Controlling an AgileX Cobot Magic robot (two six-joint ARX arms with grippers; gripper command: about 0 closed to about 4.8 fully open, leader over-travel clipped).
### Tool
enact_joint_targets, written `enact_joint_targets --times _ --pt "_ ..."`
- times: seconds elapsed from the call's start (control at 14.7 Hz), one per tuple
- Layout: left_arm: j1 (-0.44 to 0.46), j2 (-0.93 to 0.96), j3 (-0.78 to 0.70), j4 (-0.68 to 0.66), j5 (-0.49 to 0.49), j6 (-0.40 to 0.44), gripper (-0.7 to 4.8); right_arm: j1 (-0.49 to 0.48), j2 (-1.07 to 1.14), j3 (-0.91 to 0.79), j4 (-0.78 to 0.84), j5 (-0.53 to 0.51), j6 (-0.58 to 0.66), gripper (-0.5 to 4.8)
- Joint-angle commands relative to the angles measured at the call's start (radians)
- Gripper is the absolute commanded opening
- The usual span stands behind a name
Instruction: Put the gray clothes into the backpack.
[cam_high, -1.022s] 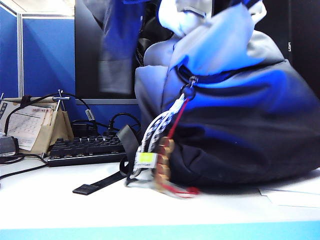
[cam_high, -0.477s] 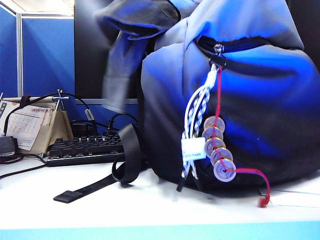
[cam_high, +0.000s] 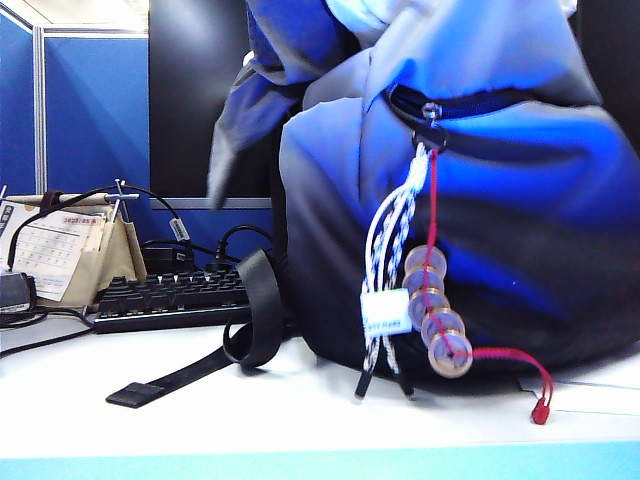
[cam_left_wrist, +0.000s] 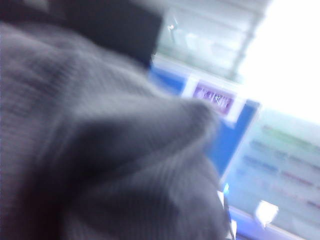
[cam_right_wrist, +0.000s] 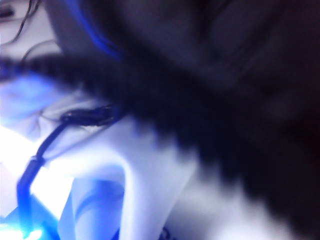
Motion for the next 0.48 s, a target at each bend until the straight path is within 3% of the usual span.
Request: enact_joint_targets --times 0.07,0.48 --pt "0.020 -0.033 0.005 -0.021 0.042 0.005 4.50 0.002 -0.003 0.008 0.048 -0.007 0.001 -0.08" --pt "0.146 -0.154 0.005 -0.063 0.100 -0.002 4.57 0.002 -0.009 0.009 0.086 -0.013 0.002 -0.08"
